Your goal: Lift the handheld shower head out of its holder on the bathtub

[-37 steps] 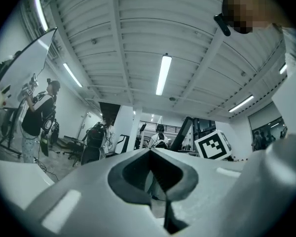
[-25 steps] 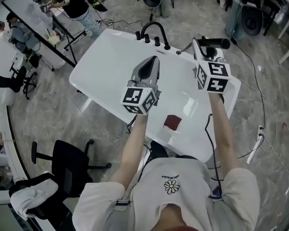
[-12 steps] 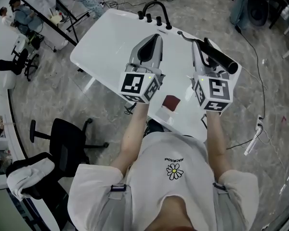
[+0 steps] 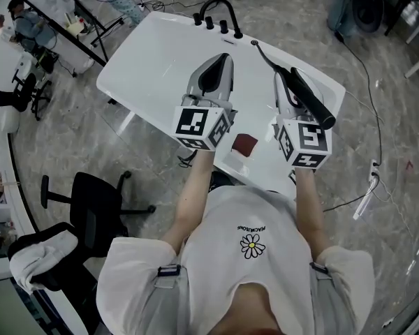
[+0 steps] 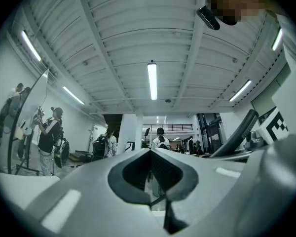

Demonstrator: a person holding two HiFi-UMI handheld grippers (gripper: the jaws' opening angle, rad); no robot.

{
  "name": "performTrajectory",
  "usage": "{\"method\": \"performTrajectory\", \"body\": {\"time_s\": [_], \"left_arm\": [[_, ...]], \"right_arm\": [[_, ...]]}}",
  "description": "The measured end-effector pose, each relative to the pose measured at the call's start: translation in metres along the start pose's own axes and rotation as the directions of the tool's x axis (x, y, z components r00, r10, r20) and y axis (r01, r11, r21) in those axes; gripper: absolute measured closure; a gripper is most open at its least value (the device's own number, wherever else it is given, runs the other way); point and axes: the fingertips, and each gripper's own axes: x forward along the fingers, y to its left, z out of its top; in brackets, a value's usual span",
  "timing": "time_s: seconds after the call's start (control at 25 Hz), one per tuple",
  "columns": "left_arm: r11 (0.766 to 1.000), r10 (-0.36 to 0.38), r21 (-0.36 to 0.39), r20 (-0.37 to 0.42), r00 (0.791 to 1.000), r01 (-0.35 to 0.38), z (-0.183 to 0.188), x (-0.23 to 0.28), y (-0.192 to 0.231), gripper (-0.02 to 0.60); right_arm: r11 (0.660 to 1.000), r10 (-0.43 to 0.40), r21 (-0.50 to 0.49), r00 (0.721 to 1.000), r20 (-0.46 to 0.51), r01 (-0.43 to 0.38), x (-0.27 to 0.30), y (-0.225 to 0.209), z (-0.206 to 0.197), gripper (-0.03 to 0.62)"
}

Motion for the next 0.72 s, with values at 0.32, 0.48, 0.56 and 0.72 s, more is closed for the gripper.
{"method": "performTrajectory", "body": {"time_s": [0.32, 0.48, 0.56, 0.72], "left_arm": [[1.000, -0.019, 0.001, -0.005, 1.000, 0.019, -0.004, -0.001, -0.009, 0.581], [1.000, -0.022, 0.002, -0.006, 1.000, 0.022, -0.003, -0.003, -0.011, 0.581], [1.000, -0.024, 0.003, -0.004, 1.000, 0.024, -0.001, -0.003, -0.012, 0.581], [1.000, -0.028, 0.003, -0.003, 1.000, 0.028, -0.001, -0.004, -0.013, 0.581]], "right_arm": [[1.000, -0.012, 0.012, 1.000, -0.006, 0.012, -0.004, -0.003, -0.006, 0.442], [1.000, -0.013, 0.002, 1.000, -0.011, 0.013, -0.006, 0.000, -0.008, 0.442], [1.000, -0.012, 0.004, 1.000, -0.007, 0.012, -0.008, 0.000, -0.006, 0.442], [1.000, -0.012, 0.003, 1.000, -0.001, 0.012, -0.007, 0.002, -0.004, 0.442]]}}
